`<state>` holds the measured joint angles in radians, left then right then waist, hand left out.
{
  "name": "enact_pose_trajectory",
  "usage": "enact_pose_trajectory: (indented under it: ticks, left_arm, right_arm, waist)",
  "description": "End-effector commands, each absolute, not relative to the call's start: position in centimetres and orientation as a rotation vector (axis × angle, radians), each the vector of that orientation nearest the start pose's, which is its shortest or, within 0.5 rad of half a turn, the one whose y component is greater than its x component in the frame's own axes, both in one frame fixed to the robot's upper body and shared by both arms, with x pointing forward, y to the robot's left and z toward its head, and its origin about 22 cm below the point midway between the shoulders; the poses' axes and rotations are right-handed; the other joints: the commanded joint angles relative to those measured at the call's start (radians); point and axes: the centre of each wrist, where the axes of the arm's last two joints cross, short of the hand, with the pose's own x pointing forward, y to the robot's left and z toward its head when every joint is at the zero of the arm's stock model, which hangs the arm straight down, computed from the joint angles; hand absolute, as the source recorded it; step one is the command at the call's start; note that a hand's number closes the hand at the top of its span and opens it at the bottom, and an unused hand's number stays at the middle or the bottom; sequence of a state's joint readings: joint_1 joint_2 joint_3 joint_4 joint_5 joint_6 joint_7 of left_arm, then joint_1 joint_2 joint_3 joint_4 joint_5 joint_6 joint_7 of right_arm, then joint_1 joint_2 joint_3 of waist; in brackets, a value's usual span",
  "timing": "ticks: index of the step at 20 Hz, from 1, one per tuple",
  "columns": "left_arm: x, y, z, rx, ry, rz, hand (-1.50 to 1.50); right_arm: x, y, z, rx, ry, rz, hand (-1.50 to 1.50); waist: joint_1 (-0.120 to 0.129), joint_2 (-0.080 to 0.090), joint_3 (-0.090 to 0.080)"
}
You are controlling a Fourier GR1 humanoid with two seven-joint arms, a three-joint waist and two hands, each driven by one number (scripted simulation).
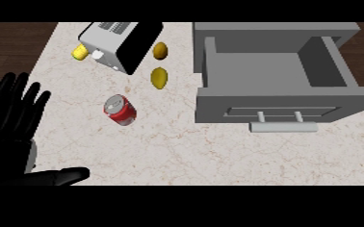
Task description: Pick up the can, place it into the drawer and close the drawer
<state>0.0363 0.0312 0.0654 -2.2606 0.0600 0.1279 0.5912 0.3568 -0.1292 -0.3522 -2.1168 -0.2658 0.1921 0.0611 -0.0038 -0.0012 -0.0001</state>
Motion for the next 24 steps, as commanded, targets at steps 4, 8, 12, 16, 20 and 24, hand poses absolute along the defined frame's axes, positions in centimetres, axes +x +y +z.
enact_pose_trajectory:
  ticks: [4, 8, 12, 16, 20, 24]
  left_arm:
    - [21.0, 24.1, 13.3, -0.047, -1.586, 0.261, -1.5]
    - [21.7, 25.1, 11.1, -0.057, -1.569, 0.259, -1.5]
    - [24.5, 23.2, 10.6, -0.021, -1.568, 0.259, -1.5]
    - [25.0, 24.6, 9.4, -0.018, -1.552, 0.269, -1.5]
    - [25.4, 23.8, 7.2, 0.0, -1.516, 0.263, -1.5]
    - [26.9, 22.2, 4.1, 0.027, -1.51, 0.241, -1.5]
  right_arm:
    - [11.2, -36.1, 8.1, -0.2, -1.778, -0.079, -1.5]
    - [12.1, -36.1, 8.8, -0.213, -1.772, -0.088, -1.5]
    - [11.2, -36.2, 10.0, -0.186, -1.793, -0.086, -1.5]
    - [10.5, -36.7, 9.5, -0.192, -1.784, -0.1, -1.5]
    - [8.6, -36.6, 7.9, -0.201, -1.754, -0.105, -1.5]
    - [9.3, -38.3, 11.8, -0.201, -1.783, -0.082, -1.5]
  waist:
    - [-0.004, 0.001, 0.0]
    - [0.001, 0.001, 0.0]
    - [-0.003, 0.002, 0.0]
    - [-0.001, 0.001, 0.0]
    - [-0.002, 0.001, 0.0]
    - [-0.005, 0.002, 0.0]
